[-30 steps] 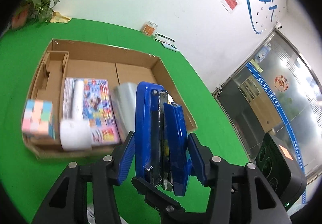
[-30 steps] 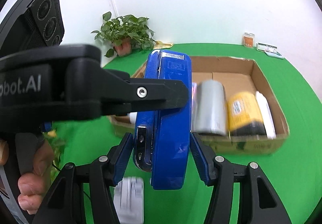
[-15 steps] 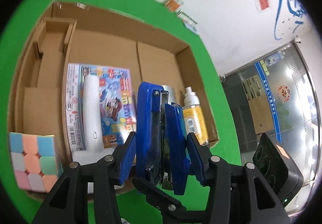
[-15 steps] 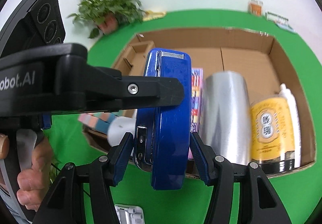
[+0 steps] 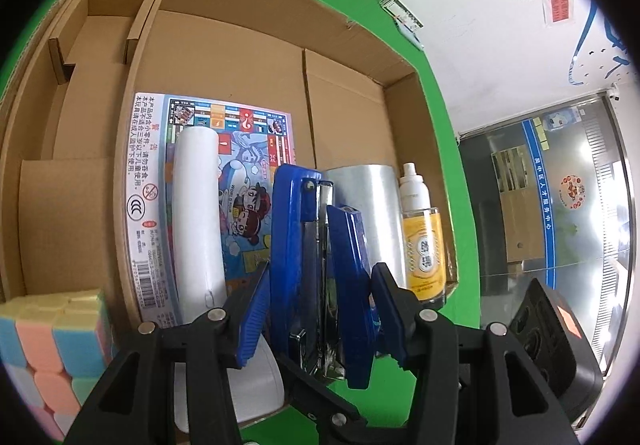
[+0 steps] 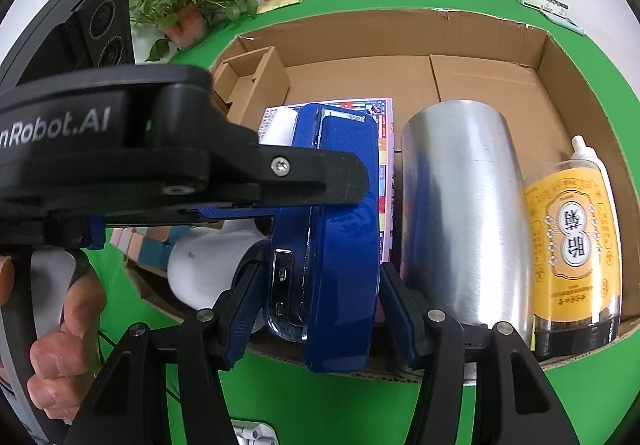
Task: Organize rigid objects
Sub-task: 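Set the stapler beside the silver cylinder and open the right gripper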
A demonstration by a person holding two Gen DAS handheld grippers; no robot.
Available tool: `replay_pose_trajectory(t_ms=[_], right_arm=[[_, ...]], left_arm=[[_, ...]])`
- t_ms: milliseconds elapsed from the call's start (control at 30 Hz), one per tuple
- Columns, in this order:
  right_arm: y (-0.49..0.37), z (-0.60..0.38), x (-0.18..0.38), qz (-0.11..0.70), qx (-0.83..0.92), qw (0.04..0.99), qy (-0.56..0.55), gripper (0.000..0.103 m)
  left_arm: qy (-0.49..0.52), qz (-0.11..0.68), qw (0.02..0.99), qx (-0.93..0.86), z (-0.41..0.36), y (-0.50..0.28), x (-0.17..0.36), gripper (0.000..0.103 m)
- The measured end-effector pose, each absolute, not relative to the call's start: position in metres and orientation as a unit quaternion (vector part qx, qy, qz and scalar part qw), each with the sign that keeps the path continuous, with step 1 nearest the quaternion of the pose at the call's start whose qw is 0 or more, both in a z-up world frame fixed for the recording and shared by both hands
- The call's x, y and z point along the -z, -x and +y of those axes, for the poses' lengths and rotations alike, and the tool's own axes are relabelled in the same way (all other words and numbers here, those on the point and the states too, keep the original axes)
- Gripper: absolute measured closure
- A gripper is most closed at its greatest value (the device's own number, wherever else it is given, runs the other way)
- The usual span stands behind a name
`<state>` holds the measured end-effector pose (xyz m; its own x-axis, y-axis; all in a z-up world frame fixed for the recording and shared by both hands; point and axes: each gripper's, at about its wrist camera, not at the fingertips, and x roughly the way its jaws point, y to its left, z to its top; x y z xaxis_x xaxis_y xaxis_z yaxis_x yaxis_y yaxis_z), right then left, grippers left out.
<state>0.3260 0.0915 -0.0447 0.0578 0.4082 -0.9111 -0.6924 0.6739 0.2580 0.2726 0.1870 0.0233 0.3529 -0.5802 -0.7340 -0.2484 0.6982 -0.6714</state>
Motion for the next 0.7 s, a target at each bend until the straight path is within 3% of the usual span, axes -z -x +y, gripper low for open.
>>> replay_pose_trajectory(t_ms=[67, 300, 600, 633, 700], right_arm=[[-0.325, 0.093, 0.046, 0.569, -0.385, 0.715, 0.129, 0.053], [-0.325, 0.086, 0.046, 0.574, -0.381, 0.714, 0.127, 0.055], [-0.316, 0.069, 0.033, 0.545, -0.4, 0.726, 0.129, 0.058], [-0.309, 0.063, 0.024, 0.518, -0.406, 0.74, 0.14, 0.053], [-0.293, 0.046, 0.006, 0.458, -0.414, 0.773, 0.148, 0.017]], left_arm=[[0.368, 0.568, 0.729, 0.106, 0.187, -0.276, -0.019, 0.056], [0.348, 0.586, 0.725, 0.096, 0.181, -0.282, -0.019, 0.053], [0.283, 0.521, 0.8, 0.085, 0.178, -0.248, -0.077, 0.053], [0.276, 0.501, 0.816, 0.086, 0.176, -0.235, -0.088, 0.052], [0.242, 0.445, 0.861, 0.05, 0.171, -0.203, -0.114, 0.042]])
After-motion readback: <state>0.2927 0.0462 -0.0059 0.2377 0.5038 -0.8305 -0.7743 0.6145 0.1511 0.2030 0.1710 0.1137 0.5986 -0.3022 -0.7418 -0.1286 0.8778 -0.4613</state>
